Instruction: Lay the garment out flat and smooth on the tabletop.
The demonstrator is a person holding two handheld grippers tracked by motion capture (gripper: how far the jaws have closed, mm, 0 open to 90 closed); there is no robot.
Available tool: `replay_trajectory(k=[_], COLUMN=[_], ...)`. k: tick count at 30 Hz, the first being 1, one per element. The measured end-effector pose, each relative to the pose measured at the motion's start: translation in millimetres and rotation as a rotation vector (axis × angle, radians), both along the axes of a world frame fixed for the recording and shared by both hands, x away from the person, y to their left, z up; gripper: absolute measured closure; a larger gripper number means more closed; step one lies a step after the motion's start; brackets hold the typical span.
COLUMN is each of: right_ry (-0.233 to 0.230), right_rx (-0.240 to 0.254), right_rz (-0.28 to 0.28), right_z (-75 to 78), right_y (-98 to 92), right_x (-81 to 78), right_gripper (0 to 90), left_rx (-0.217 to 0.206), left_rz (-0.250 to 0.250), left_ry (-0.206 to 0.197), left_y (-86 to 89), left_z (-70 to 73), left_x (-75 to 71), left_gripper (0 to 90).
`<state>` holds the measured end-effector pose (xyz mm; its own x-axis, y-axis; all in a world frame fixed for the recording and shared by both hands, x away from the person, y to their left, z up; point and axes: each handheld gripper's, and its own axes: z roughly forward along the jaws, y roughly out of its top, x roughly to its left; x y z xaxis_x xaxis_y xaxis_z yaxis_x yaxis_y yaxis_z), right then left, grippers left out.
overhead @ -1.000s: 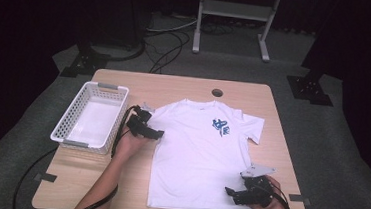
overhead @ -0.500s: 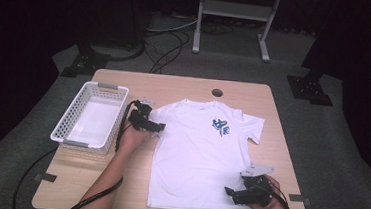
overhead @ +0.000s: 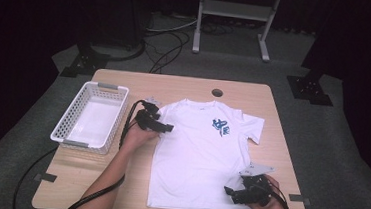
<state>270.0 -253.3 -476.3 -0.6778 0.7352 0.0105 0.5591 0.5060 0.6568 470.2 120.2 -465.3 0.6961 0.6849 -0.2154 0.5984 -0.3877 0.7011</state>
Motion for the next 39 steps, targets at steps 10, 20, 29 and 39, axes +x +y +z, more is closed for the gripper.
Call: replay_trajectory(k=[10,20,29,39], right_ry=[-0.003,-0.001,0.001,0.001], right_rx=[0.003,0.001,-0.001,-0.003], right_rz=[-0.001,0.002,0.003,0.005], right_z=[-0.3,-0.2,0.1,0.3], right_y=[0.6,1.5,2.2,2.7], right_x=[-1.5,-3.1,-3.3,-2.7], right_gripper=[18.1,18.2,18.1,18.4], left_rx=[0.061,0.066,0.051,-0.015], left_rz=[0.137,0.167,0.135,0.266], left_ry=[-0.047,0.007,-0.063,0.023], left_y=[11.6,10.6,3.1,36.5], left_z=[5.9,-1.9,8.3,-1.9], left_x=[-2.9,-2.8,-8.1,-0.3], left_gripper=[10.9,10.8,10.8,45.7])
